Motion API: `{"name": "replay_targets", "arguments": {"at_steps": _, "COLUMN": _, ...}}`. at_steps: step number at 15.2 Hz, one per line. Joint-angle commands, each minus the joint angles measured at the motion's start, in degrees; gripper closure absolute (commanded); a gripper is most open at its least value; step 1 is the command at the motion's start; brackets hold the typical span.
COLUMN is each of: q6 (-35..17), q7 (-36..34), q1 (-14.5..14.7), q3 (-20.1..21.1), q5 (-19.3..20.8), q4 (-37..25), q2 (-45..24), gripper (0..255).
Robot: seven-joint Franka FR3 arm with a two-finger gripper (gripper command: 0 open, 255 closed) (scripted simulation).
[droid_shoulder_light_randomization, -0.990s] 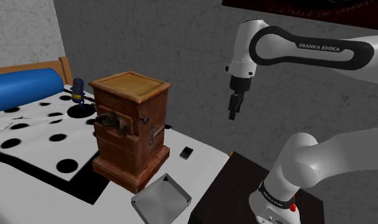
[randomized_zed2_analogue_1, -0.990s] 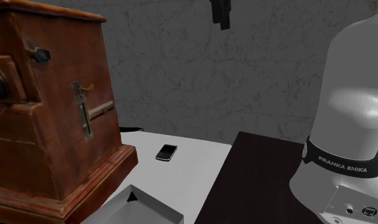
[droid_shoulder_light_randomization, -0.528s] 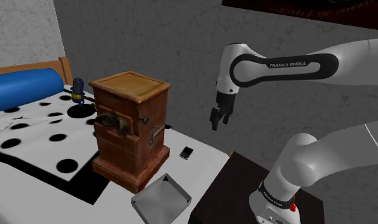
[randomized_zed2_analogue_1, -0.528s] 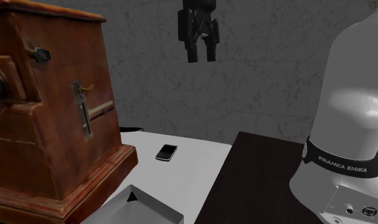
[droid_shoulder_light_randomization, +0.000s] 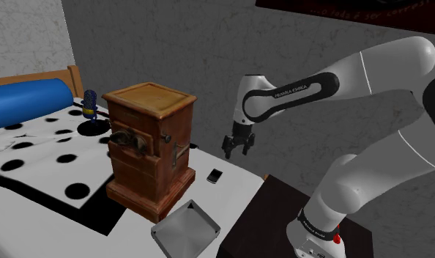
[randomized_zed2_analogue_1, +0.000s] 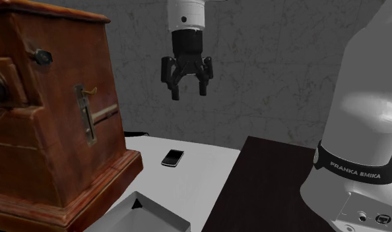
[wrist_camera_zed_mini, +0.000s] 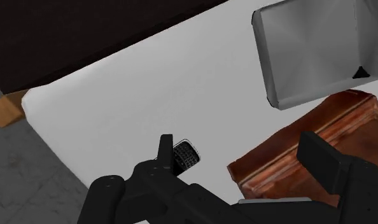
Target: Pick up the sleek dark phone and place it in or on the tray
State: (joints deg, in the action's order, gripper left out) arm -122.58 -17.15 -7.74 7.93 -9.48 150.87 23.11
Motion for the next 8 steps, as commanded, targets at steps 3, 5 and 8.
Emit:
{"name": "replay_targets", "arguments": {"at_steps": 3, "q6": -9.79, "q7": -6.55, "q1": -2.05, "q3": 1.02, "q5": -0.15, "q4": -0.48, "q2": -8.79, "gripper": 0}}
{"name": "replay_targets", "arguments": {"at_steps": 5, "q6": -14.36, "q7": -9.90, "q1": -2.98, "q3": 1.32, "q5": 0.11, "q4": -1.14, "q2": -13.39, "gripper": 0}}
{"name": "replay_targets", "arguments": {"at_steps": 8, "q6": -20.79, "q7": -15.06, "q1": -4.22, "q3": 1.34, "q5": 0.94, "q4": -2.67, "q2": -20.43, "gripper": 0}}
